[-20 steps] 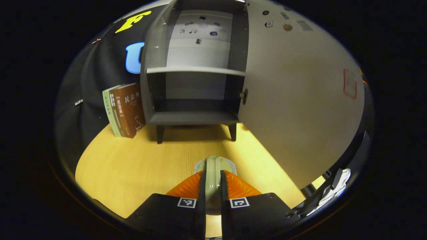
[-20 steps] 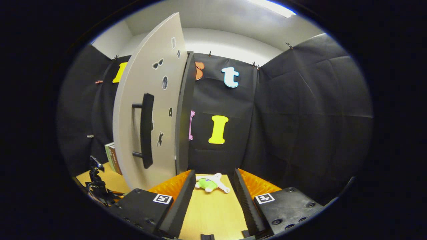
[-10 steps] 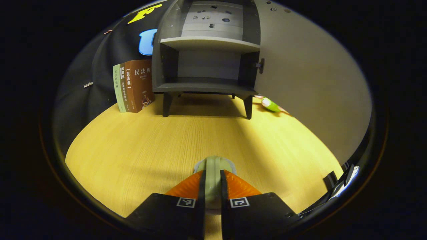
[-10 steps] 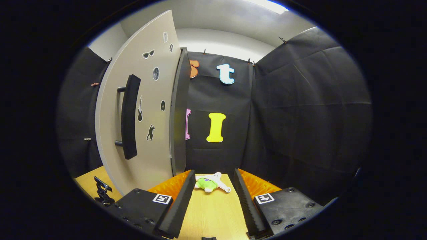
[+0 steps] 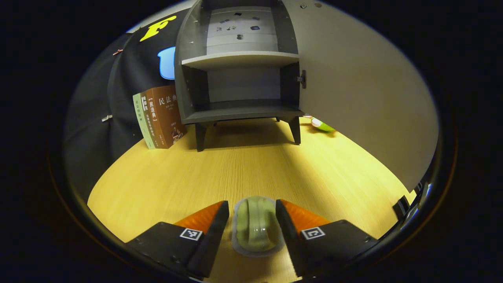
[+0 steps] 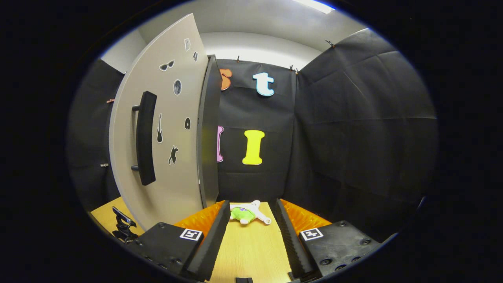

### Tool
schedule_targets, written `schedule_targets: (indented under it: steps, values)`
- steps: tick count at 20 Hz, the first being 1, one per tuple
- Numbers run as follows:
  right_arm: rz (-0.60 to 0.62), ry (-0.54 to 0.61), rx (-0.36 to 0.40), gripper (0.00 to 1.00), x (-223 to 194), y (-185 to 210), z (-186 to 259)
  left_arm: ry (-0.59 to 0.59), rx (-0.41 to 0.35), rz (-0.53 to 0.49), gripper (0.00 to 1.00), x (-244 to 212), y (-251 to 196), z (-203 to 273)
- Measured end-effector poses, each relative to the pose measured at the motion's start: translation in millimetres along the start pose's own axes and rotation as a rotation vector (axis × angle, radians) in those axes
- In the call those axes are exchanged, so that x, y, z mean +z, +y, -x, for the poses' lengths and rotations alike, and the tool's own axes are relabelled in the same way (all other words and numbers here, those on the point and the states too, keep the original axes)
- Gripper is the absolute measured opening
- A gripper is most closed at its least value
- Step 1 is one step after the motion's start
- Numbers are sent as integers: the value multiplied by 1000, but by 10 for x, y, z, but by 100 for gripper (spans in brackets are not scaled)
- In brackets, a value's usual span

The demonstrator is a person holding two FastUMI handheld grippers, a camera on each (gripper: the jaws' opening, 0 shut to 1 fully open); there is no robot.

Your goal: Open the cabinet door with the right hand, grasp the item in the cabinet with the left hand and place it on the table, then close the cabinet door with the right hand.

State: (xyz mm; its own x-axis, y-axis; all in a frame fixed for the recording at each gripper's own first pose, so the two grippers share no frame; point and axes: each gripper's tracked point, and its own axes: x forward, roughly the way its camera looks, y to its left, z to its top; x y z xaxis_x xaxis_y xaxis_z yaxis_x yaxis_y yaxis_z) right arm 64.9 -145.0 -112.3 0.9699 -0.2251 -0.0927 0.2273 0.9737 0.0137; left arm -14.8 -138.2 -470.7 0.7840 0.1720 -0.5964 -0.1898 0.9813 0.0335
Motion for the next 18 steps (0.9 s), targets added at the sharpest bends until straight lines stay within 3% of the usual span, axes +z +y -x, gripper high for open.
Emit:
schedule_targets:
  steps: [3,4,8,13,18]
  values:
    - [11,8,7,75,31,37,52,-36,-3,19,89,215,30,130]
    - [10,16,13,75,29,66,82,-56,2,17,99,325,65,207]
    - [13,29,62,75,63,217,234,-150,-14,20,97,851,186,594]
    - [-11,12,127,75,308,491,442,-330,-74,10,97,1820,340,1227]
    - [-32,-17,253,75,577,933,435,-419,-50,-33,98,2475,505,1825]
